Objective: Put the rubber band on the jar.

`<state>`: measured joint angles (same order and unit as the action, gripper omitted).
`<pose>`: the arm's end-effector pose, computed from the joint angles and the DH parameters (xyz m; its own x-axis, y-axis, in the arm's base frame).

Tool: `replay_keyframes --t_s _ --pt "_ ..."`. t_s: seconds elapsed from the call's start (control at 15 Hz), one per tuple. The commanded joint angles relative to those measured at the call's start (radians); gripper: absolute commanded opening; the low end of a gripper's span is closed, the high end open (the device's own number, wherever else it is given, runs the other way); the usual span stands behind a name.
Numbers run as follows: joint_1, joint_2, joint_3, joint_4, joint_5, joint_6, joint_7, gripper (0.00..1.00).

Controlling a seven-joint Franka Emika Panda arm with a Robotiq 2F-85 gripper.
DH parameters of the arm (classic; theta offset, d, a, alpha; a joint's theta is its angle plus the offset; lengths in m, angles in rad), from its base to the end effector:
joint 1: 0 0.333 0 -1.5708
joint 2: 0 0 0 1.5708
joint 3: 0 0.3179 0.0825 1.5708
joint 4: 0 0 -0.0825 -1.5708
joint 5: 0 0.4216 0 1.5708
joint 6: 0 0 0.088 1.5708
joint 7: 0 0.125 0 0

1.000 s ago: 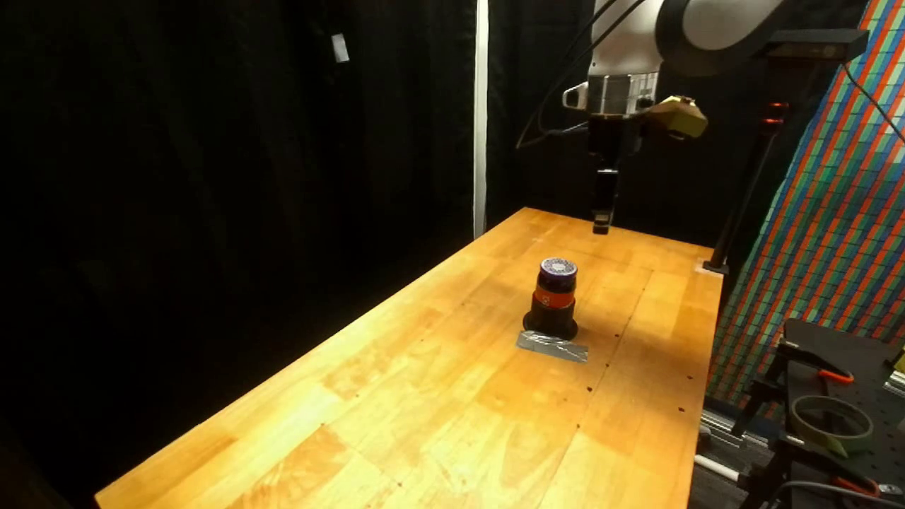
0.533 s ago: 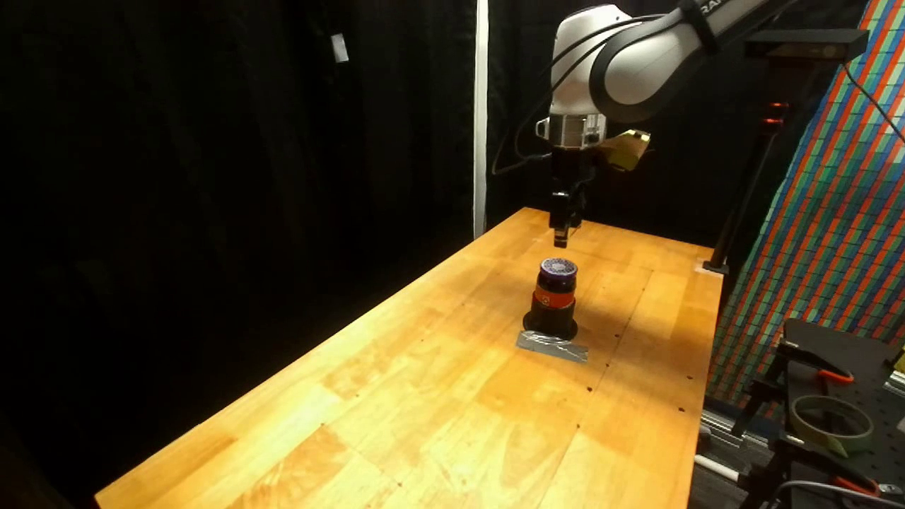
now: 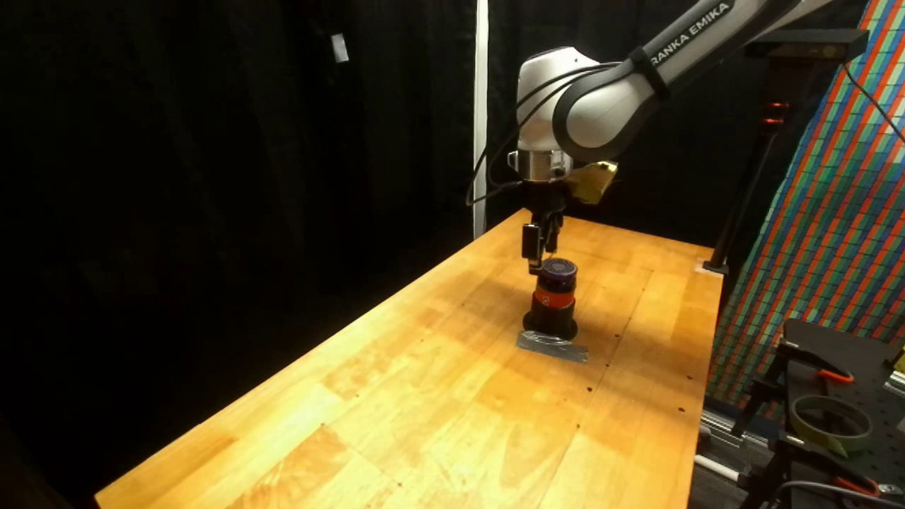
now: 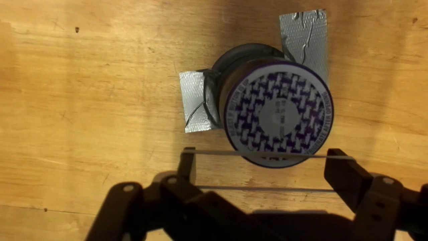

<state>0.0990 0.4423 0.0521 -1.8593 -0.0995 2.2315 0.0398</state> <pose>0.6522 0.0937 0.2346 0.9835 0.1678 -0.0683 0.1716 -0.9837 0.0546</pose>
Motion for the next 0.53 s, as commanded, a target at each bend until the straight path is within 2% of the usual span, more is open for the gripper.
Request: replay_keyframes --t_s 0.0,0.27,0.47 --pt "0.020 0.065 -0.016 0.055 -0.023 -0.023 0.033 1.00" --pt "0.026 0.092 -0.003 0.049 -0.006 -0.047 0.025 1.00" --pt "0.039 0.065 -0.007 0.021 -0.015 -0.082 0.037 1.00"
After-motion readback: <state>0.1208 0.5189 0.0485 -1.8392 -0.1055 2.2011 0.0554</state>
